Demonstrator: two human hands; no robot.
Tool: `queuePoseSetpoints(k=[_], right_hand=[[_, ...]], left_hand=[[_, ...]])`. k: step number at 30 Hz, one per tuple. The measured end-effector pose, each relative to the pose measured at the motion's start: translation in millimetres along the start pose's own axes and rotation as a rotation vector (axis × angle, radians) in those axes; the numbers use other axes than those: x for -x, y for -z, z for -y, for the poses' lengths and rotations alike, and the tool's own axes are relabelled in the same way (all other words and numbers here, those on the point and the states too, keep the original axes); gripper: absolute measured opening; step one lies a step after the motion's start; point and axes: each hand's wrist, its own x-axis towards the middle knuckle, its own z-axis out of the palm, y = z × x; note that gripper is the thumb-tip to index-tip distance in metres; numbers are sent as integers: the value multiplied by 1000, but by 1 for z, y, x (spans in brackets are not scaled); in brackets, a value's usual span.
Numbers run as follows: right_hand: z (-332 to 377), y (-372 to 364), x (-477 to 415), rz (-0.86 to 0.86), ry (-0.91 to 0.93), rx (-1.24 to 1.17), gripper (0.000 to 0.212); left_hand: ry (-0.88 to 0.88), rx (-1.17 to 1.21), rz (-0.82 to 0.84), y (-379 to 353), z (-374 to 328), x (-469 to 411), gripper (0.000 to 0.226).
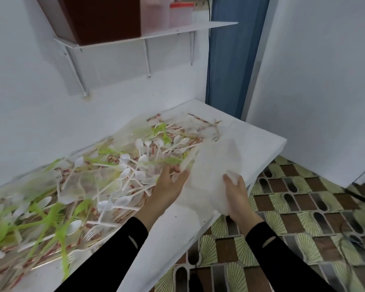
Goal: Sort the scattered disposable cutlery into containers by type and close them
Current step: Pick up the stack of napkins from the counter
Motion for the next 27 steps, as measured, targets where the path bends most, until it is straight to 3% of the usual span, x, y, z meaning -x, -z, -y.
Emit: queuePoseSetpoints(k=[4, 7, 11, 15, 18, 21, 24, 27], right_hand=[[6, -10, -30, 30, 23, -50, 50], [9, -17, -58, 45, 0, -46, 47], [23, -19, -99, 105, -133, 32, 30], [43, -18, -131, 166, -117, 122, 16], [52, -19, -153, 182, -82, 100, 17], [63, -22, -174, 219, -79, 83, 20], [74, -28, -192, 252, -98, 52, 21], [76, -39, -204, 282, -120, 50, 27]], left_hand=[[-252, -15, 8, -18, -19, -15, 30], [-325, 27, 65, -25, -26, -32, 27], [-228, 284, 101, -14, -38, -76, 19], [-99, 31, -71, 25, -27, -154, 9], [5, -186, -318, 67, -9, -210, 25], [159, -487, -478, 110, 10, -253, 59], [333, -745, -395, 141, 34, -277, 105], [392, -772, -346, 155, 47, -280, 116]])
